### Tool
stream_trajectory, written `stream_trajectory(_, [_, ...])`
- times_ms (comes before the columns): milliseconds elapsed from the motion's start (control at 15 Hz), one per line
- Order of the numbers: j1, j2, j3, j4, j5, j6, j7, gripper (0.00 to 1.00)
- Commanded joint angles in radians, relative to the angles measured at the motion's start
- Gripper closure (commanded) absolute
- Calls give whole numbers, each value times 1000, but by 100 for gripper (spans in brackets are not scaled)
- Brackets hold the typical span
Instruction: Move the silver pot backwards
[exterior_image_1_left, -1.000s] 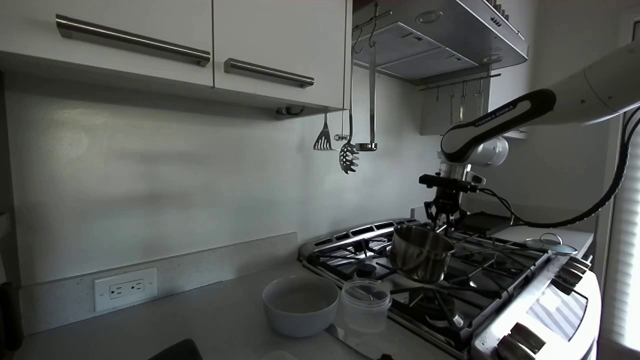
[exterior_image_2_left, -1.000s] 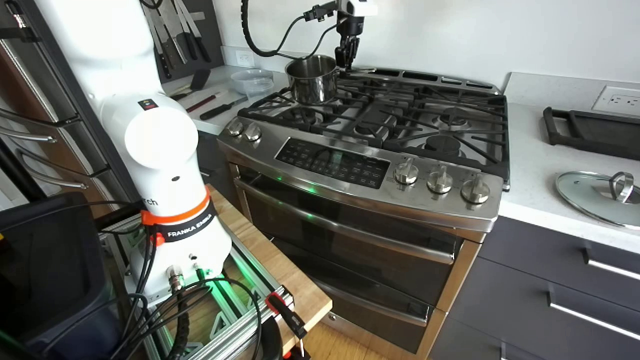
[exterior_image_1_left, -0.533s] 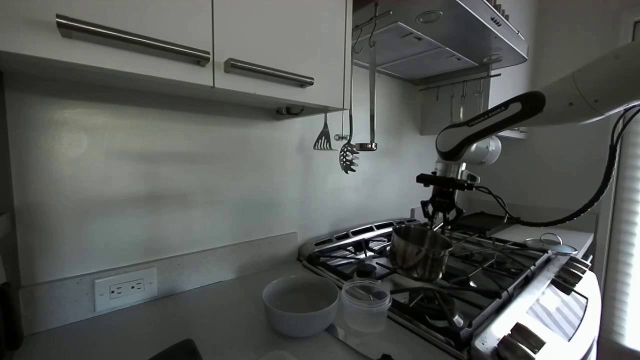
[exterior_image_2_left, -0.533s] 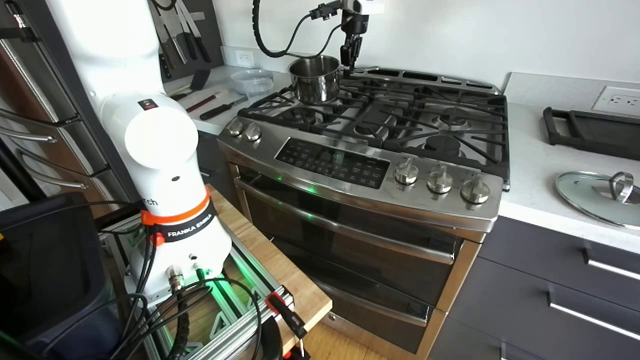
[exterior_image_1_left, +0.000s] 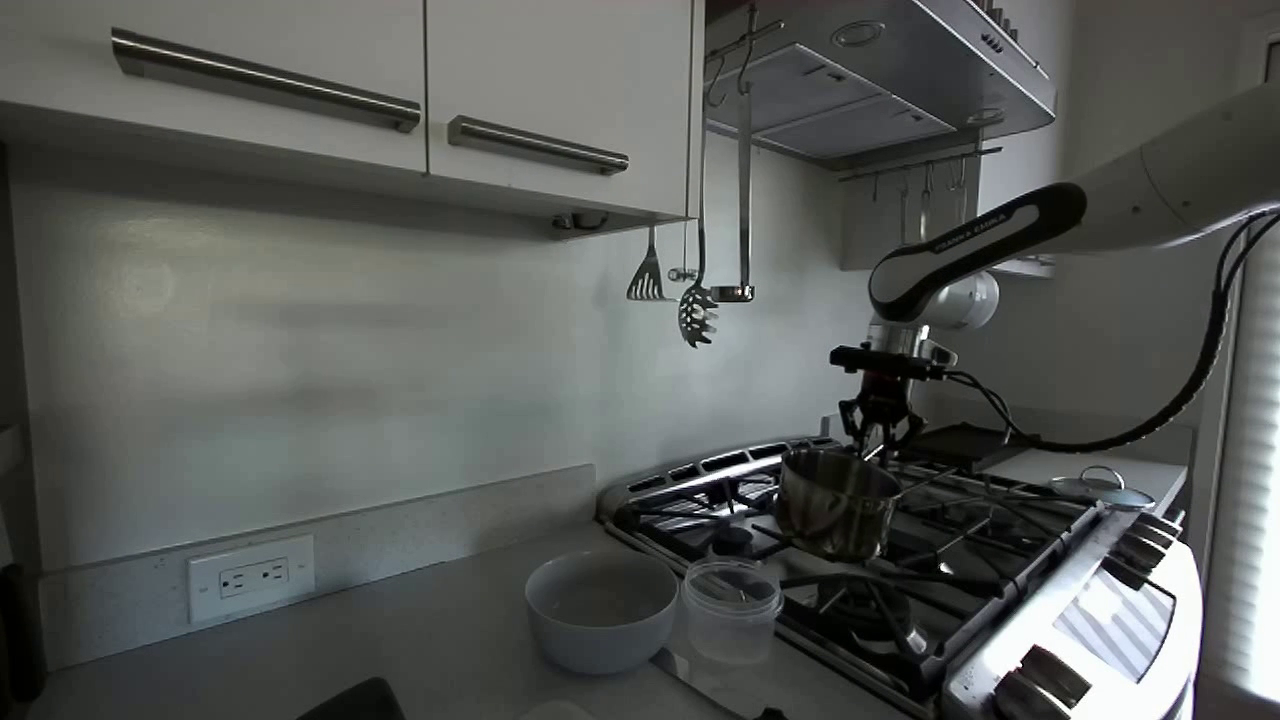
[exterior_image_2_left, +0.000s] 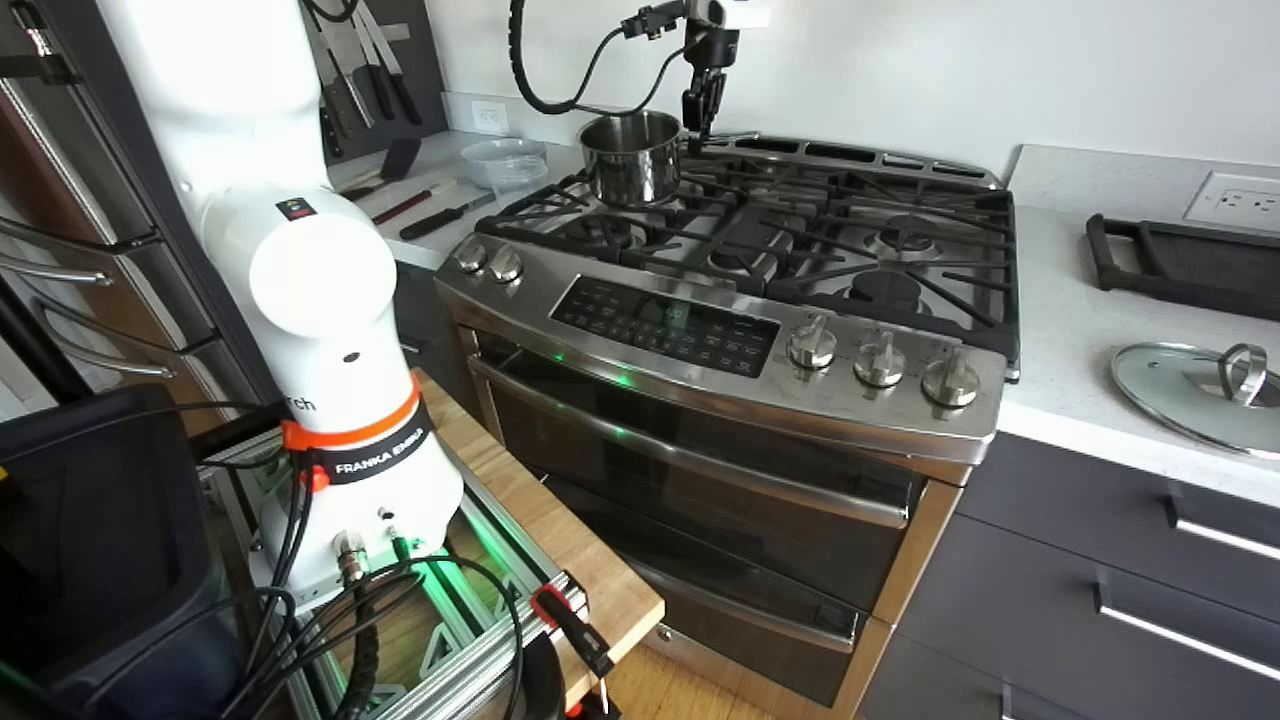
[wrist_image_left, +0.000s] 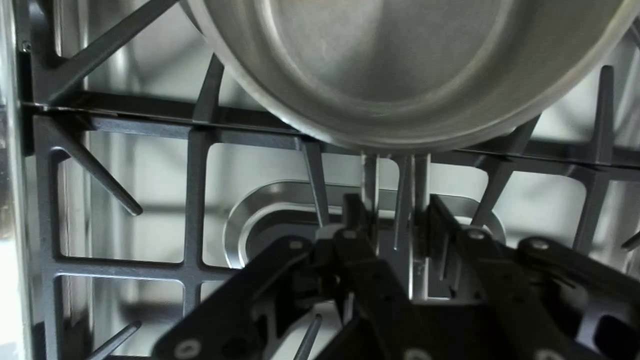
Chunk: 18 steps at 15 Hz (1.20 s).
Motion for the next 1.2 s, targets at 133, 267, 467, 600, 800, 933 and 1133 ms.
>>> stream_trajectory(133, [11, 94, -11, 145, 11, -55, 18, 92])
stream_trajectory(267, [15, 134, -10, 191, 16, -86, 16, 92])
stream_trajectory(467, [16, 197, -10, 266, 46, -128, 15, 92])
stream_trajectory(600, [16, 234, -10, 314, 76, -140, 28, 92])
stream_trajectory(800, [24, 280, -9, 383, 96, -138, 45, 92])
stream_trajectory(933, [34, 308, -9, 422, 94, -136, 54, 92])
stream_trajectory(1133, [44, 344, -11, 474, 88, -156, 75, 92])
